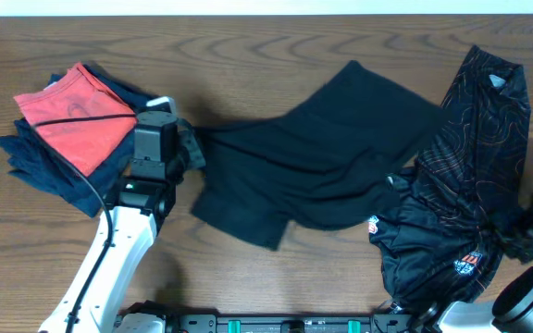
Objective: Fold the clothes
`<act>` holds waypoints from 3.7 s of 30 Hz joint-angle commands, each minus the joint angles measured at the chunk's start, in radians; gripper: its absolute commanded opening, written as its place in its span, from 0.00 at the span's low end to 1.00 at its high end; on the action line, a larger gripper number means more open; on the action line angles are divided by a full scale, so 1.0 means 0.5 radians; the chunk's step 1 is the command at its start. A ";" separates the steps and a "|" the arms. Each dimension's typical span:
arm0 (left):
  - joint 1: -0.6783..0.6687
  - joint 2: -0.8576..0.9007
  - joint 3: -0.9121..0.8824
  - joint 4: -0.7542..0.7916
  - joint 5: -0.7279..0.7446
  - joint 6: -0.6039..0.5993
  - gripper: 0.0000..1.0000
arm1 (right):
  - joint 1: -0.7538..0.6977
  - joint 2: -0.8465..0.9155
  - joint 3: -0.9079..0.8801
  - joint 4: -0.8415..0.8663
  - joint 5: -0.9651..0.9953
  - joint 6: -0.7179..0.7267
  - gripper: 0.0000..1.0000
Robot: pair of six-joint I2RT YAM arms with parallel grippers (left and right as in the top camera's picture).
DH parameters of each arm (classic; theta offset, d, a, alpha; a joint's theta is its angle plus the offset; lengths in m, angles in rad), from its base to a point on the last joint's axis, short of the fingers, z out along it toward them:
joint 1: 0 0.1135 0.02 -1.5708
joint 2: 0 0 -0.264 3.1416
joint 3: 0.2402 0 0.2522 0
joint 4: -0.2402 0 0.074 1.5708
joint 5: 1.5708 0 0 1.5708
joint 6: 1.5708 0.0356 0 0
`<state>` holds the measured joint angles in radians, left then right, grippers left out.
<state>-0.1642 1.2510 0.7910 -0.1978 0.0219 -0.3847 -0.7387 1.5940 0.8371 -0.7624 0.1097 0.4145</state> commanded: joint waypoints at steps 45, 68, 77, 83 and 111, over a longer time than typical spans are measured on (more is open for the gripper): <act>-0.197 0.715 -0.082 -1.007 0.994 0.297 0.64 | 0.722 0.157 -0.207 0.614 0.186 -0.140 0.50; 0.303 0.716 -0.033 -0.825 0.929 0.169 0.91 | 0.163 -0.104 0.272 0.361 -1.022 -0.445 0.59; 0.303 0.856 -0.054 -0.177 0.864 -0.035 0.51 | 0.580 -0.195 0.262 0.064 -0.997 -0.601 0.58; 0.303 1.040 -0.010 0.381 0.861 -0.036 0.15 | 0.705 -0.195 0.259 -0.040 -0.902 -0.602 0.56; 0.069 1.031 1.044 -1.553 0.949 0.166 0.78 | 0.717 -0.195 0.259 -0.108 -0.825 -0.639 0.58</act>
<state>-0.0685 1.7710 1.3746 -0.9592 0.4526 -0.3058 -0.3874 1.5032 0.9627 -0.8150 -0.3126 0.1123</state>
